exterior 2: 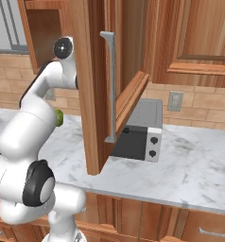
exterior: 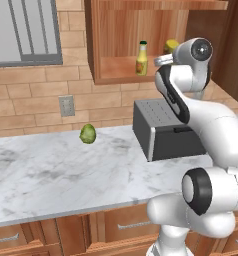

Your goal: Pick the mustard and mustard from the counter and place them in the cabinet.

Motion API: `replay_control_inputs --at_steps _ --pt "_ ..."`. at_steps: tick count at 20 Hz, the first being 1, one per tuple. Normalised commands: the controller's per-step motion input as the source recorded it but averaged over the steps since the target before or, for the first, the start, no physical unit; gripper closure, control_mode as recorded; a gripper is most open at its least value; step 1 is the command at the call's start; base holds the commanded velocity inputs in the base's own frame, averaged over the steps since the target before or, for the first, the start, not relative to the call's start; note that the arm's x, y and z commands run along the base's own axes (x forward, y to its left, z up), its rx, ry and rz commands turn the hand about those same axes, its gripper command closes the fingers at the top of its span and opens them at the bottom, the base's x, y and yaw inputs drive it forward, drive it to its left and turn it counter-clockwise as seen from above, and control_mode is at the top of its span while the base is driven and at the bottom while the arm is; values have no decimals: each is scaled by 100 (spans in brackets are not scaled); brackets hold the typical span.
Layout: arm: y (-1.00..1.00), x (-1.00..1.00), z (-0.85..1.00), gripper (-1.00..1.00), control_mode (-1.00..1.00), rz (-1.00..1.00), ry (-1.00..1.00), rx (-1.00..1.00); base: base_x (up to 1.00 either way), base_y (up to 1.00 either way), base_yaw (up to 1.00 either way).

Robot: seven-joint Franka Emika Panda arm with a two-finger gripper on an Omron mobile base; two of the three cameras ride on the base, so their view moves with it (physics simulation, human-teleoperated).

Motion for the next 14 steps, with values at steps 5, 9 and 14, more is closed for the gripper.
replay_control_inputs --at_steps 5,9,14 --pt "-14 24 0 -100 -100 0 0 0 0 0 0" --pt "-5 33 0 -100 -100 0 0 0 0 0 0" --pt "0 19 0 -100 -100 0 0 0 0 0 0"
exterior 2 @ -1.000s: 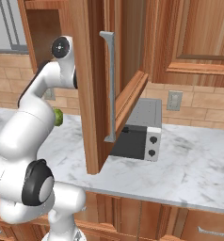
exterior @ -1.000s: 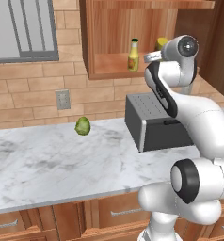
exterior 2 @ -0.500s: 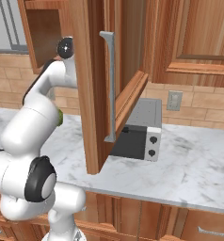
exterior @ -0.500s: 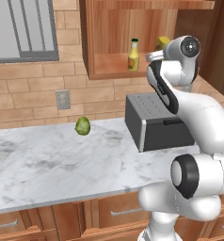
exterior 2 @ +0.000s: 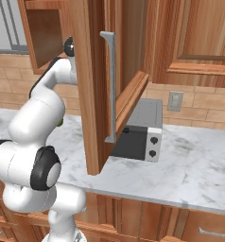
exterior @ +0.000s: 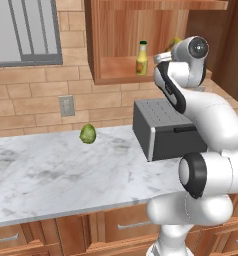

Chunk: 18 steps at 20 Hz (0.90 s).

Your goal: Pick the mustard and mustard from the counter and place them in the cabinet.

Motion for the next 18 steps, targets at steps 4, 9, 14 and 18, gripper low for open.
replay_control_inputs --at_steps 4,9,14,18 --pt "0 0 0 -100 -100 0 -3 0 0 0 0" --pt "0 0 0 -100 -100 0 -4 0 0 0 0" --pt "0 0 0 -100 -100 3 -5 0 0 0 0" --pt "0 0 0 -100 -100 4 -5 0 0 0 0"
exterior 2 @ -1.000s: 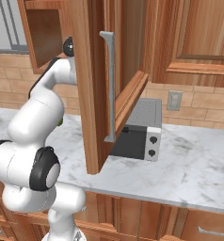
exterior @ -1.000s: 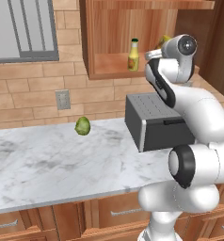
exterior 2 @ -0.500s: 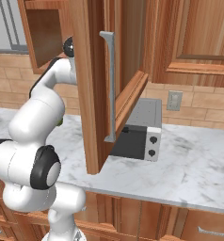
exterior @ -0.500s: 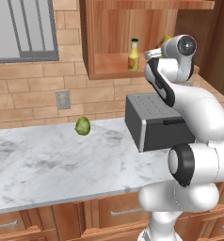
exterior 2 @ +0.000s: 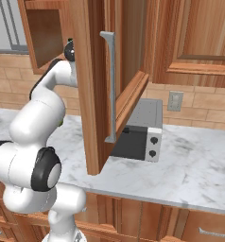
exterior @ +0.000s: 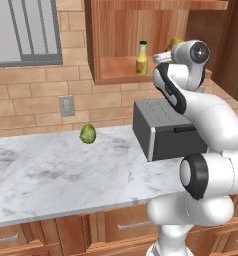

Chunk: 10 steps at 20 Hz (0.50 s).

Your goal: Pick the mustard and mustard from the counter and place them in the cabinet.

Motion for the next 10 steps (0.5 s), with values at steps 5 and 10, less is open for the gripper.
replay_control_inputs --at_steps 5,10 --pt "0 0 -1 -100 -100 4 -4 0 0 0 0" --pt "0 0 -2 -100 -100 5 -3 0 0 0 0"
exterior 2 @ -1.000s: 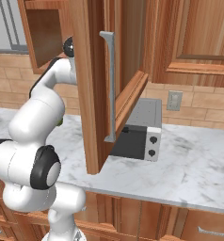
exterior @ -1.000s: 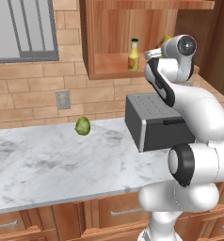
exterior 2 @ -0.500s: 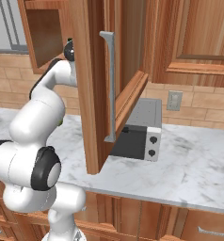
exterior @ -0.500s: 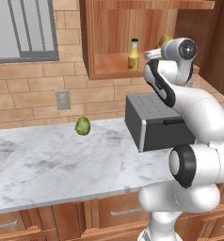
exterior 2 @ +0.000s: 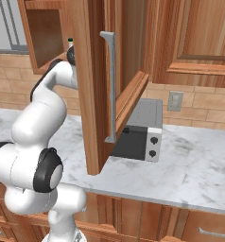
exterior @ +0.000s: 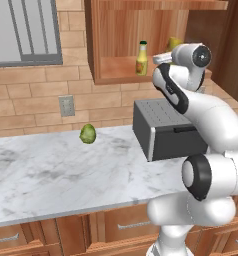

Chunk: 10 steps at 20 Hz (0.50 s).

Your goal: Pick the mustard and mustard from the counter and place them in the cabinet.

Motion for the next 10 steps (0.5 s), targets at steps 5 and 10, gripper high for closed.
replay_control_inputs --at_steps 5,10 --pt "3 0 0 -100 -100 7 -3 0 0 0 0" --pt "0 0 0 -100 -100 6 -3 0 0 0 0"
